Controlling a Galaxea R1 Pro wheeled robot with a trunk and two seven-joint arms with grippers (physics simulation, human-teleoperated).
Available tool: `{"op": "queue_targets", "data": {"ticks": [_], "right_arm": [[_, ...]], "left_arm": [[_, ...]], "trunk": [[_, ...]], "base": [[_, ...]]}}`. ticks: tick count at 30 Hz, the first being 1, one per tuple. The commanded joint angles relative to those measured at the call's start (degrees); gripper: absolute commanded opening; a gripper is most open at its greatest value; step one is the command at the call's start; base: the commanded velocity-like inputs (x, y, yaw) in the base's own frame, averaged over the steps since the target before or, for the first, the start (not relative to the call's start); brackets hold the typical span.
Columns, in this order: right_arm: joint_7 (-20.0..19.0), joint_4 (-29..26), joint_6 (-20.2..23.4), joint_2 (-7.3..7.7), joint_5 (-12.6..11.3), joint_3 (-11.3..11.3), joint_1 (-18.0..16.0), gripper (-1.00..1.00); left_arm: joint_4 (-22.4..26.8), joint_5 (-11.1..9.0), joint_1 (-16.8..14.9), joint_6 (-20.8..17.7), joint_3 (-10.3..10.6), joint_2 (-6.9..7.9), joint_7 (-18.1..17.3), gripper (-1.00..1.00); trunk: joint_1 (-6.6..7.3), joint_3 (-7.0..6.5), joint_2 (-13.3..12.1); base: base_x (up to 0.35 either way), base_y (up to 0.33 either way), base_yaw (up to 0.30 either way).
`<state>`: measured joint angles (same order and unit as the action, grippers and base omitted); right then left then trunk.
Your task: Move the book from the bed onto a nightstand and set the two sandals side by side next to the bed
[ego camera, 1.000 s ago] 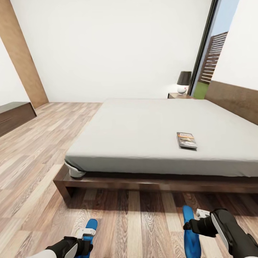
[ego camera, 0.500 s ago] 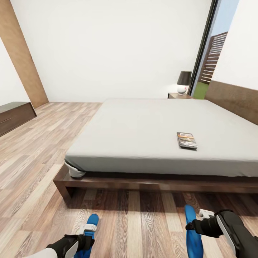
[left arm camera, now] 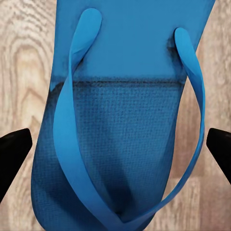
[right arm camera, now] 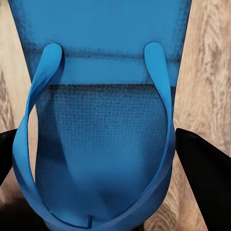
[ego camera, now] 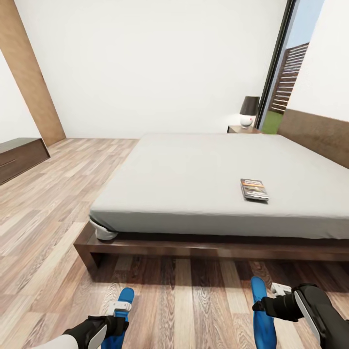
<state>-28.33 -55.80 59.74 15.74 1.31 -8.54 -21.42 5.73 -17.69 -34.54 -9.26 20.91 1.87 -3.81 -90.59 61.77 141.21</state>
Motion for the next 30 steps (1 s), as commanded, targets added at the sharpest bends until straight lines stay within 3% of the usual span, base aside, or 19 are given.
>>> {"op": "queue_targets", "data": {"ticks": [1,30], "right_arm": [[-0.2,0.0,0.3,-0.01,0.2,-0.1,0.0,-1.0],[-0.2,0.0,0.3,0.0,0.3,-0.2,0.0,-1.0]], "left_arm": [[0.2,-0.5,0.0,-0.3,0.5,0.05,0.1,-1.0],[0.4,-0.5,0.0,2.2,0.6,0.06,0.1,-1.0]], "trunk": [[0.01,0.05,0.0],[0.01,0.05,0.0]], "base": [[0.0,0.016,0.0],[0.041,0.02,0.0]]}}
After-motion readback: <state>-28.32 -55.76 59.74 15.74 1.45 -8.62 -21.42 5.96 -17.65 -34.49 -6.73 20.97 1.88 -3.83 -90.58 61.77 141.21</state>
